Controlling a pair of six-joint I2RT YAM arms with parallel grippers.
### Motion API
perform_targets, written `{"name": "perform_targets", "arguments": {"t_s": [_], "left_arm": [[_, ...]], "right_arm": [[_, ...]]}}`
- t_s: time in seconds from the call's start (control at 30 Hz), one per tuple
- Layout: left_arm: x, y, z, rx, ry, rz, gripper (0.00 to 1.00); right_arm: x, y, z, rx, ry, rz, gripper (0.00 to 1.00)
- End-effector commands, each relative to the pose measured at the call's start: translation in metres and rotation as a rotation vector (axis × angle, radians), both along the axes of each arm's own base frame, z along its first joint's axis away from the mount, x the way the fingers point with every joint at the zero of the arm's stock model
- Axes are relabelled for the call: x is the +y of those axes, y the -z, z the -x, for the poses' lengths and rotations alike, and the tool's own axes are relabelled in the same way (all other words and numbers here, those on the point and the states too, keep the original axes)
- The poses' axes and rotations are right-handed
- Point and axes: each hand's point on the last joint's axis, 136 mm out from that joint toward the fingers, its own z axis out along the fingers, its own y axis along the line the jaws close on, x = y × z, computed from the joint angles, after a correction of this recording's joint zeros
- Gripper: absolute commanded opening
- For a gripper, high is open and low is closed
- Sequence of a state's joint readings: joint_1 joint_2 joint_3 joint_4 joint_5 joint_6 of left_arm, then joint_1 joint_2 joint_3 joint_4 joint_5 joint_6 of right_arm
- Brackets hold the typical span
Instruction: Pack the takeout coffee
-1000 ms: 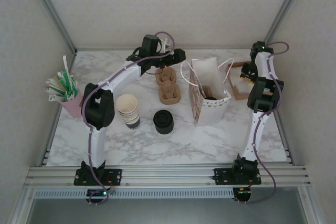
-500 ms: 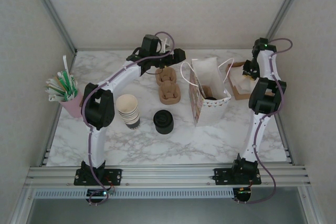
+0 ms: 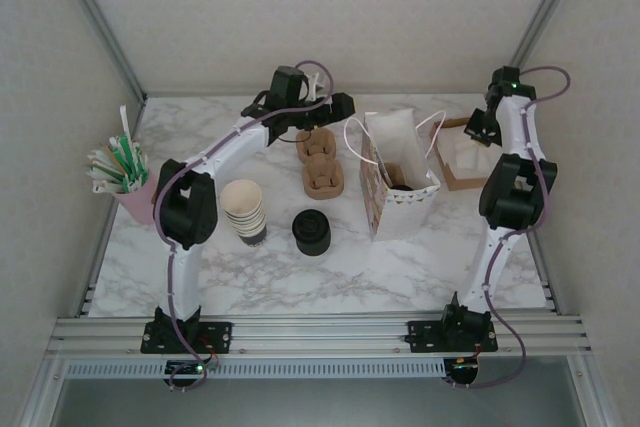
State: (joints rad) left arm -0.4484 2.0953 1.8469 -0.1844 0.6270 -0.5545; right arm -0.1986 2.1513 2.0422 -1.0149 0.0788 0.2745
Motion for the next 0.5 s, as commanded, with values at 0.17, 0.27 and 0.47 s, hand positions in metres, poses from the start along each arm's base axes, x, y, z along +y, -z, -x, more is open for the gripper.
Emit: {"name": "perform_targets", "arguments": {"t_s": [0.17, 0.27, 0.47], "left_arm": [[0.019, -0.076, 0.018, -0.16, -0.07, 0.051, 1.0], [0.028, -0.093, 0.029, -0.199, -0.093, 0.064, 1.0], [0.048, -0.124, 0.058, -0.258, -0.125, 0.082, 1.0]], "right_arm": [[0.009, -0.104, 0.011, -0.269, -0.01, 0.049, 0.0], [0.019, -0.14, 0.022, -0.352, -0.032, 0.045, 0.0], [0.047, -0.21, 0.054, -0.526, -0.086, 0.029, 0.0]]}}
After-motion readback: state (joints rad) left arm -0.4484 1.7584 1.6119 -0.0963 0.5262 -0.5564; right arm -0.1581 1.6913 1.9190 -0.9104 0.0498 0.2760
